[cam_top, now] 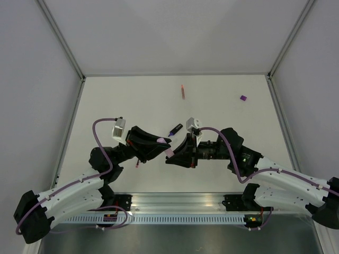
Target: Insert the pens into the pen caps
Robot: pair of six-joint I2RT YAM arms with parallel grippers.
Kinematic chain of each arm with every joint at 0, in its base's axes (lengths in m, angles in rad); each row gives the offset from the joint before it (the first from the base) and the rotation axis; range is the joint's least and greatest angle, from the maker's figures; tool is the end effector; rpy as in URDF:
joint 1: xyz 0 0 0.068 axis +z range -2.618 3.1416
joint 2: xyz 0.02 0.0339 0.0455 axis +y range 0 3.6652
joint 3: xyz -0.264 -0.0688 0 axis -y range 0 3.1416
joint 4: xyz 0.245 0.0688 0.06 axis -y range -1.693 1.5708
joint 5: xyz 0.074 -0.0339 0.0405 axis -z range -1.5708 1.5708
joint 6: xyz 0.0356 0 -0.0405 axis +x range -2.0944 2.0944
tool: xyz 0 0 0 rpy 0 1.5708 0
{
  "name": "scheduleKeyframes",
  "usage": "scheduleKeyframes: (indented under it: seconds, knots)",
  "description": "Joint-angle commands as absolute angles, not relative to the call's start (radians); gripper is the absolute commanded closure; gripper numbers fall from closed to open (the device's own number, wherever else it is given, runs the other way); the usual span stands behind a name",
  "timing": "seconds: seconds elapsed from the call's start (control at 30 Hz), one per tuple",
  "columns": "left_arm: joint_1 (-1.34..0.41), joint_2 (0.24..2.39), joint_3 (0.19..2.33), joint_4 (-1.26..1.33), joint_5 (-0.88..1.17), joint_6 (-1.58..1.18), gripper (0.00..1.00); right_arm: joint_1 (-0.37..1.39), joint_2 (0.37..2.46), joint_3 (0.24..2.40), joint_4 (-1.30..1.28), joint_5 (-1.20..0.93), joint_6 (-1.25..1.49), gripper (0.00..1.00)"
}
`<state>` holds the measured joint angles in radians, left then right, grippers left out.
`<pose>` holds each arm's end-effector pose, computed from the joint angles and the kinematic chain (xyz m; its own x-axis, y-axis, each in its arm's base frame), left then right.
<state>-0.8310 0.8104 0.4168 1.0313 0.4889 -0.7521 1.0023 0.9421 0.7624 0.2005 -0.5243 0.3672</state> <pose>0.1036 -0.1383 0.3290 -0.3262 -0.5373 -0.7778 0.9361 -0.0693 -0.3447 0.1041 0.1961 0.3444 -0.3482 0.0322 -0.9369 -0.9364 0.0350 0.3492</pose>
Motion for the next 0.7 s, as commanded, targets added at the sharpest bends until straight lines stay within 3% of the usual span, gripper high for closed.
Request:
scheduleKeyframes:
  seconds: [0.0,0.53,0.67]
  knots:
    - [-0.868,0.867,0.342,0.867,0.706,-0.816,0.98,0.98,0.954,0.919,0.511,-0.387,0.327,1.0]
    - [-0.868,0.842,0.337,0.819,0.666,-0.788,0.98,0.98,0.98,0.931,0.465,-0.406,0.281,1.0]
    - [-0.868,0.717,0.38,0.663,0.545,-0.753,0.77,0.979,0.962,0.838,0.473,-0.457,0.291,1.0]
